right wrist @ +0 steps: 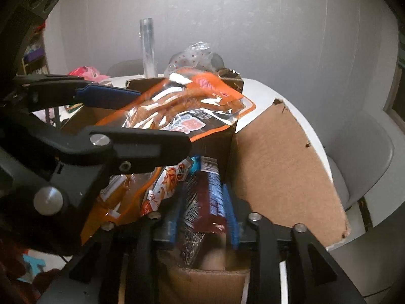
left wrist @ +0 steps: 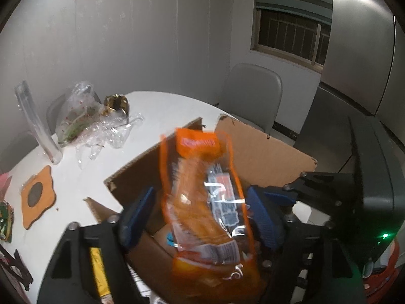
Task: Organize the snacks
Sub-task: 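Lower both items into the cardboard box and open both tools, then grasp the green wafer bar with the right tool while the left tool grasps the clear nut bar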
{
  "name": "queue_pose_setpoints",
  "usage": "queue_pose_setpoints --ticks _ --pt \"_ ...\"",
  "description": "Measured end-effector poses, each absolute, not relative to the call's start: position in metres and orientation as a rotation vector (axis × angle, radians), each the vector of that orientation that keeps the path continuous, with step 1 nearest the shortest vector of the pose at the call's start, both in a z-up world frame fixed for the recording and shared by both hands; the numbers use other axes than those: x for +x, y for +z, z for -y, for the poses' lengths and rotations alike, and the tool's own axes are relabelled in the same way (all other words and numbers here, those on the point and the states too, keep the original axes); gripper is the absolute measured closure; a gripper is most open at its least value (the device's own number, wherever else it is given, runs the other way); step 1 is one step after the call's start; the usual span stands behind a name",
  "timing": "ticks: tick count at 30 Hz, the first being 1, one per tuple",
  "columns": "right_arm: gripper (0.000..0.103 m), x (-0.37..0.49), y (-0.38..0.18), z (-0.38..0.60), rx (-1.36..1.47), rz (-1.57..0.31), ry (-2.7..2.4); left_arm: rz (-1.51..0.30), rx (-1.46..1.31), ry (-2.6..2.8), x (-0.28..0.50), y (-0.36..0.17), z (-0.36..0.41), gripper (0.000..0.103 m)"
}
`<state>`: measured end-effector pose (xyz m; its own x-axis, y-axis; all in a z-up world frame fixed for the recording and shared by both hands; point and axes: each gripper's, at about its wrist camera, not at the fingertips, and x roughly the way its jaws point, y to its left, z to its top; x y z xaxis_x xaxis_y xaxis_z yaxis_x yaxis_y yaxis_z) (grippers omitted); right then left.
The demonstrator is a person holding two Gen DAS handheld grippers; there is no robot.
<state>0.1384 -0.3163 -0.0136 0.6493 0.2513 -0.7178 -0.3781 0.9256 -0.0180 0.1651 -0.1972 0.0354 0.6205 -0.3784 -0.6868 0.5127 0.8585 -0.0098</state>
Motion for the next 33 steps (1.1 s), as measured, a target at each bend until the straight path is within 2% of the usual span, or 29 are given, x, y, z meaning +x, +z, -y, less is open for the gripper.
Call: queue_pose_setpoints --ticks 10,16,26,33 --pt "0.065 0.117 0.003 0.315 -0.194 -0.738 0.295 -0.670 0.167 -0.509 0.142 0.051 0.174 0.022" --pt "0.063 0.098 0.024 0.302 -0.195 -0.669 0.293 -0.590 0.156 -0.474 0.114 0.065 0.145 0.016" --pt "0.061 0.040 0.062 0.247 -0.154 -0.501 0.446 -0.502 0.079 -0.339 0.058 0.065 0.044 0.016" --pt "0.061 0.020 0.049 0.186 -0.176 -0.483 0.592 -0.529 0.024 -0.196 0.027 0.022 -0.039 0.016"
